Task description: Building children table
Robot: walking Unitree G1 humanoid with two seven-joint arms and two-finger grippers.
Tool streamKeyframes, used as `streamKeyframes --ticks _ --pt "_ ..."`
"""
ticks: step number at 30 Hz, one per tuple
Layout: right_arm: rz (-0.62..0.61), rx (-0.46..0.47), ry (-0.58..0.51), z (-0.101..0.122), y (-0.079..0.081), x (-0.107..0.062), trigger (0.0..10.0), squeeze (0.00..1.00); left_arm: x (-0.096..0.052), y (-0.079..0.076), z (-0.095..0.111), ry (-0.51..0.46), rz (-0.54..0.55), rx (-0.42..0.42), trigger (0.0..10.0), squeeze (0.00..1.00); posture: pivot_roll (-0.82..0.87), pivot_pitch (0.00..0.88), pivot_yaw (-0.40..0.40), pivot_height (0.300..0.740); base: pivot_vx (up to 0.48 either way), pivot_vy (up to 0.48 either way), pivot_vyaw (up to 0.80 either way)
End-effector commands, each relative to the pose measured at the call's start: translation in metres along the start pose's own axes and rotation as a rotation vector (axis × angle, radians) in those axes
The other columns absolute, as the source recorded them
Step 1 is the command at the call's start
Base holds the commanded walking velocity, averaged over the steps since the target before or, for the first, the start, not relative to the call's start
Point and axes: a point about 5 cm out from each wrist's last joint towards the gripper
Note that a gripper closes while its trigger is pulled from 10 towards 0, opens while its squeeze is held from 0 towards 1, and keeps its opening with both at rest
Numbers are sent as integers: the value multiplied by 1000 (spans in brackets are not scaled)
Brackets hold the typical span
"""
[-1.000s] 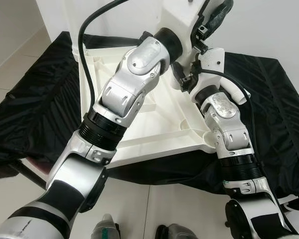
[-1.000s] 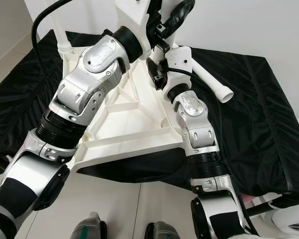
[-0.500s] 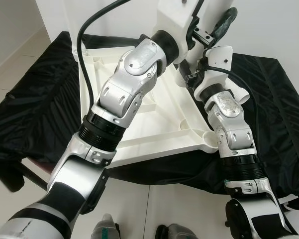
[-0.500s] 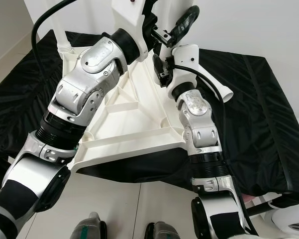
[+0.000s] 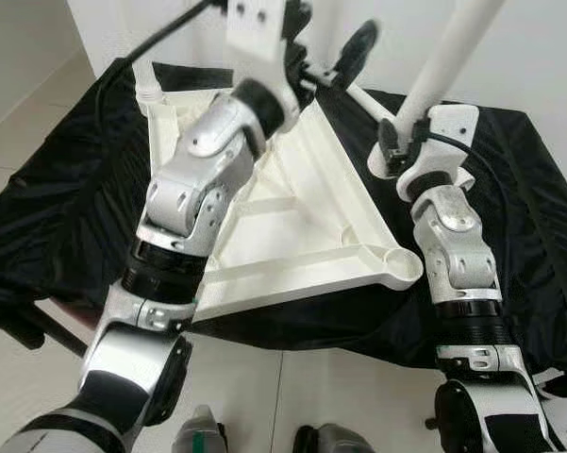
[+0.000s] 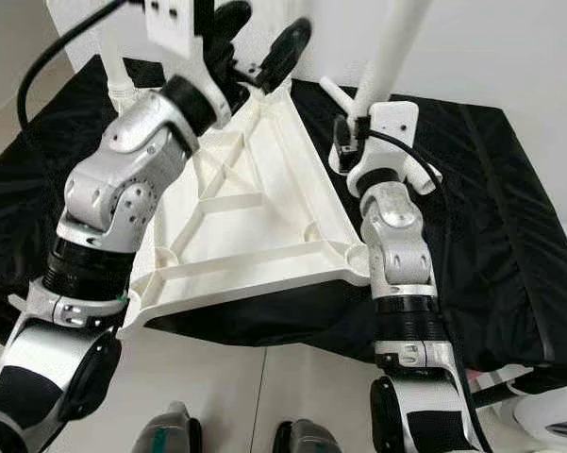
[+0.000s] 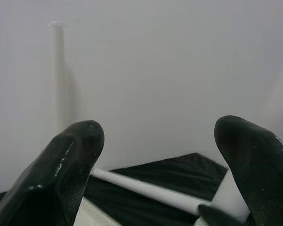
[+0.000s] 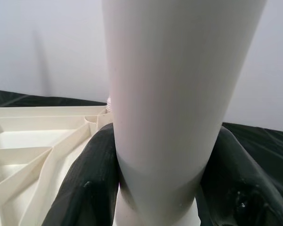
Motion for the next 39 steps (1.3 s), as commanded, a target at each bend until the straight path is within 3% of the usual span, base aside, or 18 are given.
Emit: streamKeyframes --ticks 1,3,8,9,13,19,21,22,23,39 --pt "-47 -10 8 -3 -12 -3 10000 0 -8 4 -27 111 29 12 10000 0 45 36 -53 740 0 0 0" --pt "-58 -11 12 -4 -14 -4 10000 0 -19 3 -61 252 25 14 10000 0 45 33 -52 740 0 0 0" --pt "-63 -10 5 -3 -15 -2 10000 0 -26 -3 -86 331 -6 34 10000 0 44 26 -51 740 0 0 0" --pt "-59 -12 0 -1 -14 -1 10000 0 -30 -11 -104 397 -33 31 10000 0 46 24 -53 740 0 0 0" --pt "-51 -14 -10 1 -12 2 10000 0 -34 -30 -129 475 -100 17 10000 0 50 20 -56 740 0 0 0" --pt "-40 -17 -13 1 -10 3 10000 0 -38 -41 -141 526 -162 17 10000 0 54 17 -62 740 0 0 0" --pt "-31 -18 -15 2 -8 4 10000 0 -47 -51 -156 596 -268 80 10000 0 55 15 -66 740 0 0 0" --pt "-31 -18 -15 2 -8 4 10000 0 -47 -51 -156 596 -268 80 10000 0 55 15 -66 740 0 0 0" --pt "-24 -20 -17 3 -7 5 10000 0 -56 -59 -165 638 -363 145 10000 0 56 12 -65 740 0 0 0" --pt "-17 -26 -24 4 -6 6 10000 0 -67 -74 -183 701 -460 186 10000 0 54 13 -67 740 0 0 0"
Point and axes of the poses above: a point about 5 cm out from each wrist's last joint towards the gripper, its own x axis pointing out of the wrist towards the gripper, its own z axis along the axis of the wrist's last joint, y = z × x, and after that the axes turned 10 degrees about -x, right-handed
